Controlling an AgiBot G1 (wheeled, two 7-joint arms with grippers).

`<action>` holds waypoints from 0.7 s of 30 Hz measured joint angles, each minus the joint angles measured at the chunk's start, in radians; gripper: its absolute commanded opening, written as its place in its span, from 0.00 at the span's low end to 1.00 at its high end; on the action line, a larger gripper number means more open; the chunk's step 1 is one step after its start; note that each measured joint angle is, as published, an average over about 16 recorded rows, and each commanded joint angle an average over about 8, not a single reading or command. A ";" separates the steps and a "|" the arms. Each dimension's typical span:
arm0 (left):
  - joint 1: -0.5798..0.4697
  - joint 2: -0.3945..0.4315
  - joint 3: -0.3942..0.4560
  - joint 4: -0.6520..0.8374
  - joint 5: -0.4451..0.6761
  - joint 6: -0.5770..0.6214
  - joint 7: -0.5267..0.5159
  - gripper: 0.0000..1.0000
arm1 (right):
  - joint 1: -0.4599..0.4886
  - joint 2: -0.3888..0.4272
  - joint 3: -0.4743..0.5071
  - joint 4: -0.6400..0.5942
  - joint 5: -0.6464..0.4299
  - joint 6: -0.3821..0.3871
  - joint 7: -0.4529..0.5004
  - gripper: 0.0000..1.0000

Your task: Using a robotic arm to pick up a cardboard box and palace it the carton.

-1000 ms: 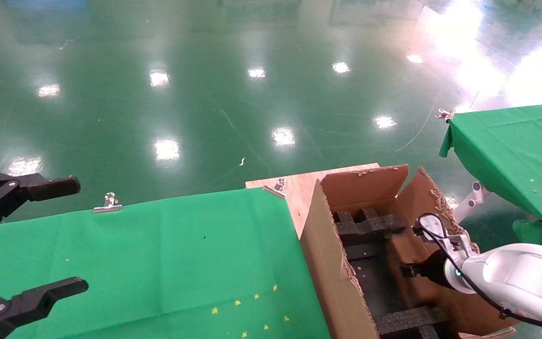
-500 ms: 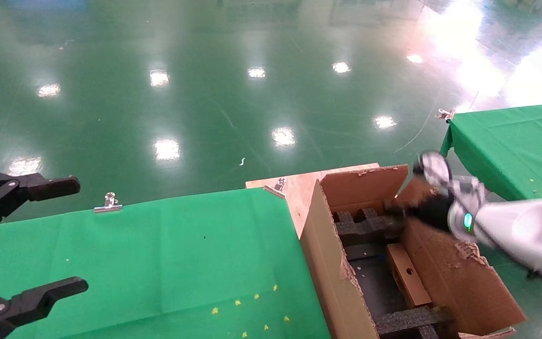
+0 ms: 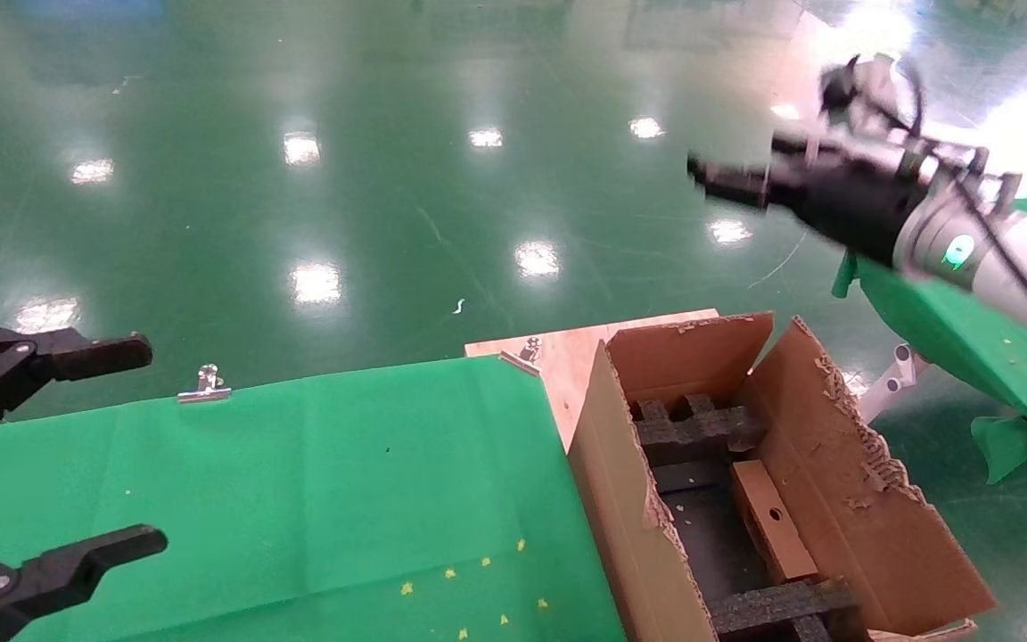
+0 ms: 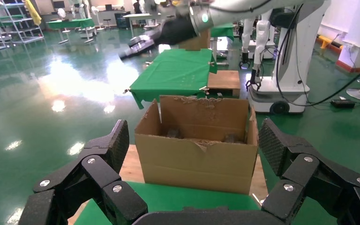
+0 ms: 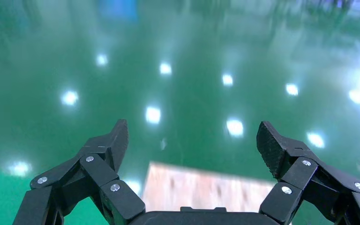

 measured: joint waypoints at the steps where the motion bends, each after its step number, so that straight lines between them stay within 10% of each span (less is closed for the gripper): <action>1: 0.000 0.000 0.000 0.000 0.000 0.000 0.000 1.00 | 0.007 0.002 -0.002 0.000 0.010 0.012 -0.009 1.00; 10: 0.000 0.000 0.000 0.000 0.000 0.000 0.000 1.00 | 0.020 0.007 -0.001 0.000 0.038 0.035 -0.037 1.00; 21: 0.000 0.000 0.000 0.000 0.000 0.000 0.000 1.00 | -0.054 -0.021 0.122 -0.010 0.156 -0.113 -0.196 1.00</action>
